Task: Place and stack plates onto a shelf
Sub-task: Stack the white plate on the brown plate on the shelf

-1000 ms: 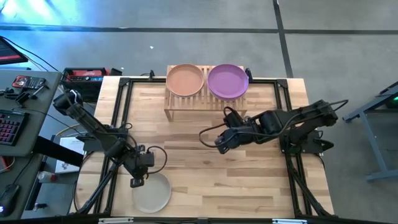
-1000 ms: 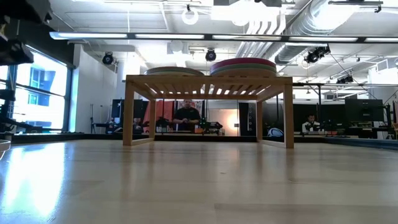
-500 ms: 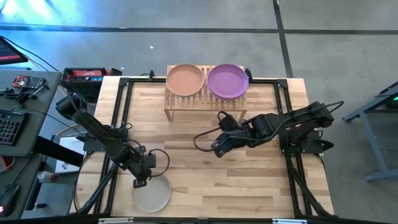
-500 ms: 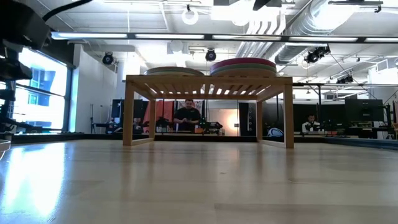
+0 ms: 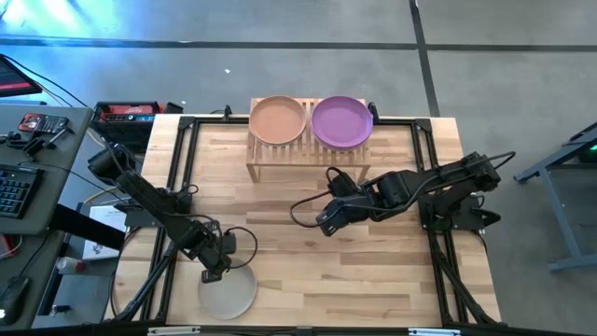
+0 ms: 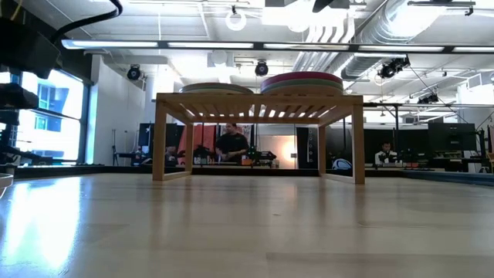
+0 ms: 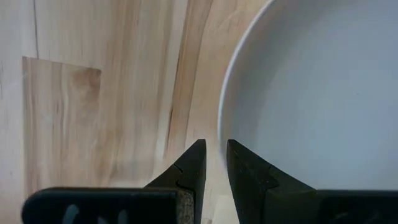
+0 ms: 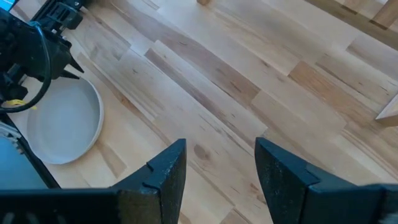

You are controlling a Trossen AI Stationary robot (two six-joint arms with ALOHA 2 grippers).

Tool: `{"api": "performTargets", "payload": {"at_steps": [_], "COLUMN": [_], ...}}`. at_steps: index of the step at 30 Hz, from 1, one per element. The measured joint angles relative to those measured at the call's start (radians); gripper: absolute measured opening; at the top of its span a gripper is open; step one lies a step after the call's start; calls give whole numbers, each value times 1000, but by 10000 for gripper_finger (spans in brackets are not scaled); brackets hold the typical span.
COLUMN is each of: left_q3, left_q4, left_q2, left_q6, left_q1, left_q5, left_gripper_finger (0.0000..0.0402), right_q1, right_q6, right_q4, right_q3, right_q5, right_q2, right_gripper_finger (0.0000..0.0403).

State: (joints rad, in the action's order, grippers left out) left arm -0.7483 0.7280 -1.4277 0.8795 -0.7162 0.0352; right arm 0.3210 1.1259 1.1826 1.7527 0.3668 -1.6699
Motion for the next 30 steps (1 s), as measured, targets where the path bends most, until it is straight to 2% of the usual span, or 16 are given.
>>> {"api": "performTargets", "payload": {"at_steps": [7, 12, 16, 30], "left_q3": [0, 0, 0, -6], "left_q4": [-68, -60, -8, -46], "left_q2": [0, -2, -22, -130], "left_q6": [0, 8, 26, 17], "left_q1": [0, 0, 1, 0], "left_q5": [-42, -37, -26, -57], "left_gripper_finger": [53, 53, 53, 53], "right_q1": [0, 0, 0, 0], "right_q6": [0, 0, 0, 1], "right_q4": [-13, -20, -21, -32], "right_q3": [0, 0, 0, 0], "right_q5": [0, 0, 0, 0], "right_q2": [0, 0, 0, 0], "right_gripper_finger": [167, 167, 167, 167]}}
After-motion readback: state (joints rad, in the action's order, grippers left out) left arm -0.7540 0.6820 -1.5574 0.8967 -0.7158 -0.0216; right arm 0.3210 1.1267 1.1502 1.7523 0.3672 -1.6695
